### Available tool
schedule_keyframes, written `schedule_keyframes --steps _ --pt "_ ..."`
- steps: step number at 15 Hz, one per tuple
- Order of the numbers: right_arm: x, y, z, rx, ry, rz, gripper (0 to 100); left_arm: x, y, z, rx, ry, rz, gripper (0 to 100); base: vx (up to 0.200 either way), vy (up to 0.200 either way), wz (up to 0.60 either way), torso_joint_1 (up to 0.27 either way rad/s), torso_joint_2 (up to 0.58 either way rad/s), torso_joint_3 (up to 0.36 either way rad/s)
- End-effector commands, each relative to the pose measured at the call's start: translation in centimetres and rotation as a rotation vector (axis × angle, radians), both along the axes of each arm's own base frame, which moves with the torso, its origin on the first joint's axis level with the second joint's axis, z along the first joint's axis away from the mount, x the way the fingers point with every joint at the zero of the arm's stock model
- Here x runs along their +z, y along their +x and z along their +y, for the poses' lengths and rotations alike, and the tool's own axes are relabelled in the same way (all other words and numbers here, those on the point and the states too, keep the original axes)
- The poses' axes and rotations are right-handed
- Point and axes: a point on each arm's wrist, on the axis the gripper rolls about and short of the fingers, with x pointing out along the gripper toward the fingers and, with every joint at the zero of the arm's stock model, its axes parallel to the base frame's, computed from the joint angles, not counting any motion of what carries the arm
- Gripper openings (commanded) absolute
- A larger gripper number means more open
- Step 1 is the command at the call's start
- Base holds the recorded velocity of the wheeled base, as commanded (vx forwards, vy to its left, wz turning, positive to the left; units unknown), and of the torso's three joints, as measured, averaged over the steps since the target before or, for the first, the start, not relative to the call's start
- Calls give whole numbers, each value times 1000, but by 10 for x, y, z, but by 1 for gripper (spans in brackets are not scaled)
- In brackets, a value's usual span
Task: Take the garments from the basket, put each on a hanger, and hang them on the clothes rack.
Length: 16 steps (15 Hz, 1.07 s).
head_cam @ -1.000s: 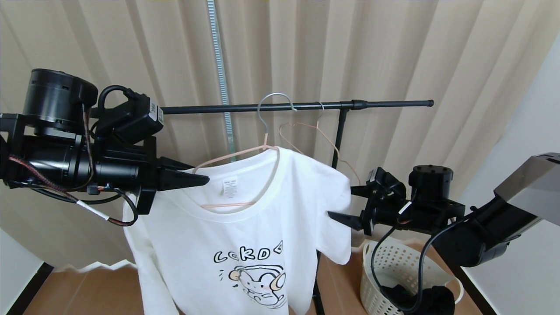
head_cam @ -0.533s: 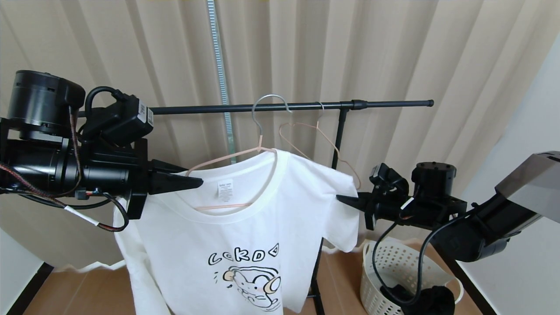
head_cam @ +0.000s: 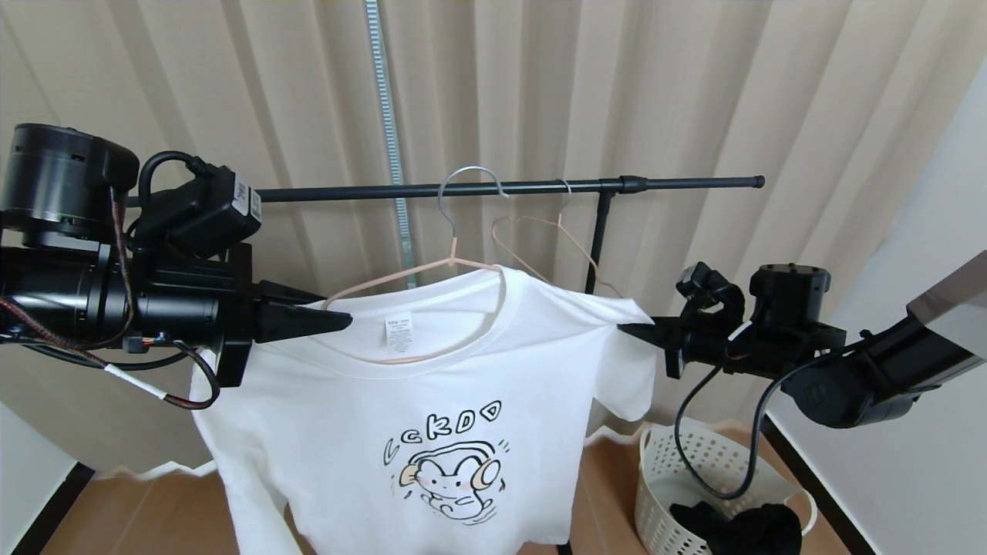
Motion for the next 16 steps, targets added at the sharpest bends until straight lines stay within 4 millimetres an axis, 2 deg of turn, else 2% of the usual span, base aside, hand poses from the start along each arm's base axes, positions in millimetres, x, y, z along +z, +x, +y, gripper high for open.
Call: schedule_keyframes --steps 1,10,16 --pt "2 2 -2 -8 3 -9 0 0 0 0 1 0 0 0 0 0 0 0 0 0" --pt "7 11 -17 -54 23 2 0 2 -1 4 17 -1 -6 0 0 0 0 0 0 0" --pt "4 12 -18 -57 21 16 0 2 0 7 32 -8 4 0 0 0 0 0 0 0"
